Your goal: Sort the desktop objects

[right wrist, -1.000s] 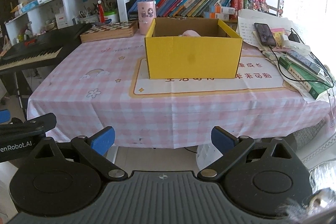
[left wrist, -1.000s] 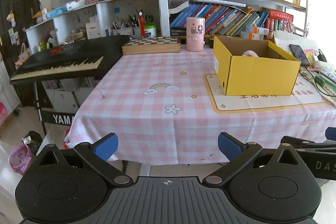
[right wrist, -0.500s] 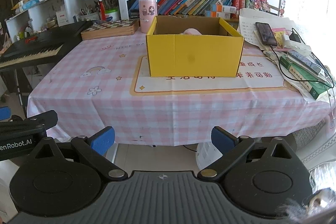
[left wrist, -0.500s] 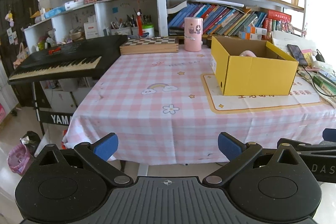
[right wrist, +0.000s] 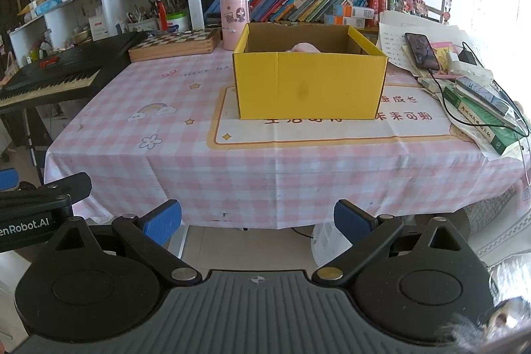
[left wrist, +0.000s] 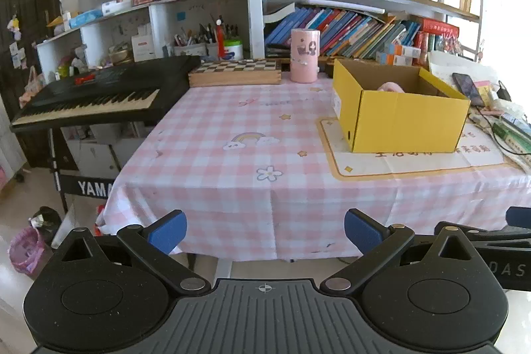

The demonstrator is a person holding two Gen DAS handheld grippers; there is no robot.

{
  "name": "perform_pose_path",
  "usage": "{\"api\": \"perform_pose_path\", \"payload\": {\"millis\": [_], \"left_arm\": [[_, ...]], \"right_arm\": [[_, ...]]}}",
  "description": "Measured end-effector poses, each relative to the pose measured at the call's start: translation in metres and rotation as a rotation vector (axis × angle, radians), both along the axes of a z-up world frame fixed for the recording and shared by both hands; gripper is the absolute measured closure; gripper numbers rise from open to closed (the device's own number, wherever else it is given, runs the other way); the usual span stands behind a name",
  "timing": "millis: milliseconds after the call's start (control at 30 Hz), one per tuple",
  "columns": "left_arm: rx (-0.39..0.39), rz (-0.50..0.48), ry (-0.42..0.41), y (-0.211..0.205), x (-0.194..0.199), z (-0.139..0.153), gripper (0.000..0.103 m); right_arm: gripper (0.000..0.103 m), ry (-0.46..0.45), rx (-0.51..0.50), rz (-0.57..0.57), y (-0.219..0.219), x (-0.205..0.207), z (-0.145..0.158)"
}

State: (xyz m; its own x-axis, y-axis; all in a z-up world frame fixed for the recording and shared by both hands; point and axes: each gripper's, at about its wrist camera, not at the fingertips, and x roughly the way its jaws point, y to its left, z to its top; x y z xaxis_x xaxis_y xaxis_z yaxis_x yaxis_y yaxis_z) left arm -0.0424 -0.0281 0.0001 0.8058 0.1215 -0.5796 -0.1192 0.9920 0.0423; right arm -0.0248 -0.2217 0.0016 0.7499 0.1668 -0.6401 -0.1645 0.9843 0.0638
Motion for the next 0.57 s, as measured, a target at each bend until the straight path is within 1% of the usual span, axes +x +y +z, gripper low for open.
{"api": "perform_pose_path", "payload": {"millis": [233,433,567], "left_arm": [[-0.025,0.029,0.007,0.008,0.0,-0.003,0.001],[-0.022,0.035,0.001,0.01,0.0,-0.002,0.001],[-0.044,0.031,-0.003,0.015,0.002,-0.003,0.001]], "right_arm": [[0.004,0.005,-0.006,0.005,0.005,0.0,-0.001],[0.004,0.009,-0.005,0.003,0.005,0.0,0.0],[0.004,0.016,-0.007,0.003,0.007,0.001,-0.001]]}}
